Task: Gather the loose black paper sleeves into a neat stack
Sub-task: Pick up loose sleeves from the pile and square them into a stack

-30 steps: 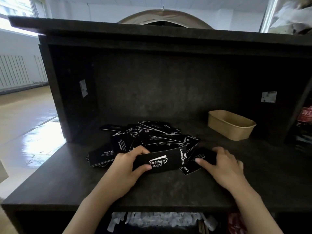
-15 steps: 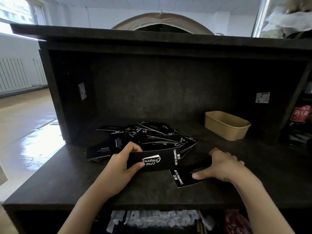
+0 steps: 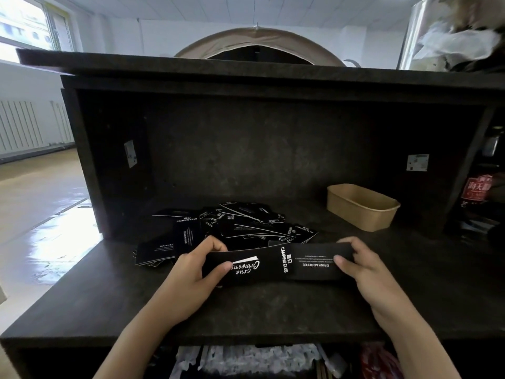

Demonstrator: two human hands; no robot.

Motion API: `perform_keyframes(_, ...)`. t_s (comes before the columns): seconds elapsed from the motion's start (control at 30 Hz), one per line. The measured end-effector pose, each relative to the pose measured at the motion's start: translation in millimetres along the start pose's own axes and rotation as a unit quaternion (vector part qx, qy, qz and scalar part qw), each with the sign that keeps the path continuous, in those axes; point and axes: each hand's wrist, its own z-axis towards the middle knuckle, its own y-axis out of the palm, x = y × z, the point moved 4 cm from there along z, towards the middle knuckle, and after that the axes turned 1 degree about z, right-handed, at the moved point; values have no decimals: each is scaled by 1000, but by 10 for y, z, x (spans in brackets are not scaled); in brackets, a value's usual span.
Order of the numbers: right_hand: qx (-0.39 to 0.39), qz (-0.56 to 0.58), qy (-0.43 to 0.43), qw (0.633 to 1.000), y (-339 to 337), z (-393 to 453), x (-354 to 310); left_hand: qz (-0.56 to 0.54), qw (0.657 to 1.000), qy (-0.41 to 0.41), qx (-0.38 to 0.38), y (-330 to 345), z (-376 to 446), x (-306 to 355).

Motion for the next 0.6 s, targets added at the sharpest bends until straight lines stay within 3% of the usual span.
perform_keyframes(0.2,-88,33,-38,995,306,-93,-77,54,998,23,2,35,-14,79)
perform_keyframes(0.37,-150,-30,-100,983,606,-223,-208,57,997,42,-18,85,-14,105)
perform_keyframes(0.47,-149,-90,-124,977,694,-208,-209,74,994,72,-34,121,-9,78)
perform_keyframes(0.6,-147,-76,-128,978,685,-168,-187,55,995,77,-36,128,-1,84)
